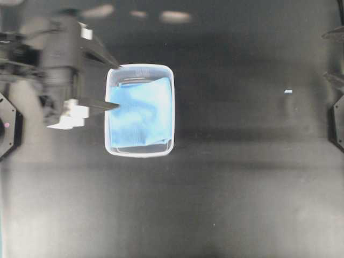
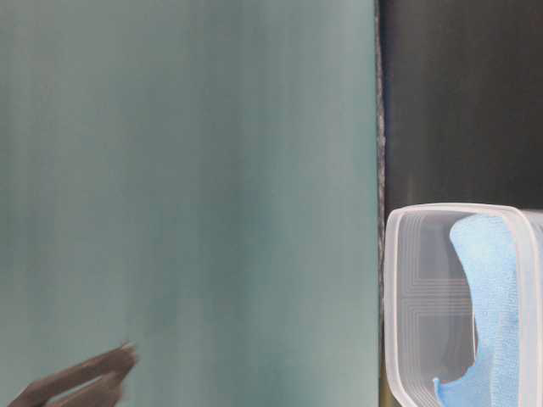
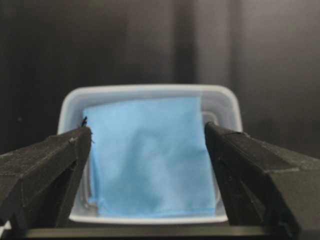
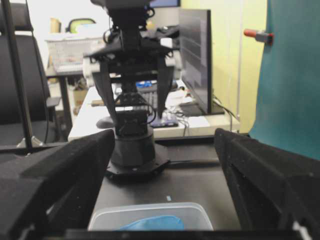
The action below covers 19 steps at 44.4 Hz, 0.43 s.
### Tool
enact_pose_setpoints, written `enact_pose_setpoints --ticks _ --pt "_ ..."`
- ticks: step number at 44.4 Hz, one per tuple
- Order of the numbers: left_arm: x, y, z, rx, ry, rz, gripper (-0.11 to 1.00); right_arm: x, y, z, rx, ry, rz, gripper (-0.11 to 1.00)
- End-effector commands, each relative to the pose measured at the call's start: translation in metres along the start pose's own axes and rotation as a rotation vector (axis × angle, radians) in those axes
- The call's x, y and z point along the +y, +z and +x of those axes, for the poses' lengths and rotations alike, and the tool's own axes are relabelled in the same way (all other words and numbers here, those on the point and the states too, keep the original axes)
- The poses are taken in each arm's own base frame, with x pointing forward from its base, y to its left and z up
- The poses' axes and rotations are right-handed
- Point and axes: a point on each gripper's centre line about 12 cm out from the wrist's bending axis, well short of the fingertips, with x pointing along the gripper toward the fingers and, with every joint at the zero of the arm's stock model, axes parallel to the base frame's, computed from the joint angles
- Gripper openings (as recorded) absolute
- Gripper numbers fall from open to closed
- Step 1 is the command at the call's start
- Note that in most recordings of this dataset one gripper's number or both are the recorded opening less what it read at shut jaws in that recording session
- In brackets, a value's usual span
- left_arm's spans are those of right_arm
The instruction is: Place the blue towel into the container with the left arm.
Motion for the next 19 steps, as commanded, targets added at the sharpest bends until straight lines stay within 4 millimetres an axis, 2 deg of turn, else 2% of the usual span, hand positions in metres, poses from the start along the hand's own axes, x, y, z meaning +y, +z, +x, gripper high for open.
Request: enact_pose_setpoints --ticks 1,7,19 --pt "-0.001 -0.001 -0.029 -0.111 0.003 -0.003 0.87 -0.001 0.002 0.002 -0.002 -0.004 0.003 0.78" --pt "0.000 -0.013 -0.056 -0.198 0.008 -0.027 0.87 -0.001 0.000 0.002 0.005 -0.004 0.004 0.78" --pt "-0.002 -0.048 -0.083 -0.256 0.007 -0.047 0.87 0.000 -0.020 0.003 0.092 -0.002 0.017 0.78"
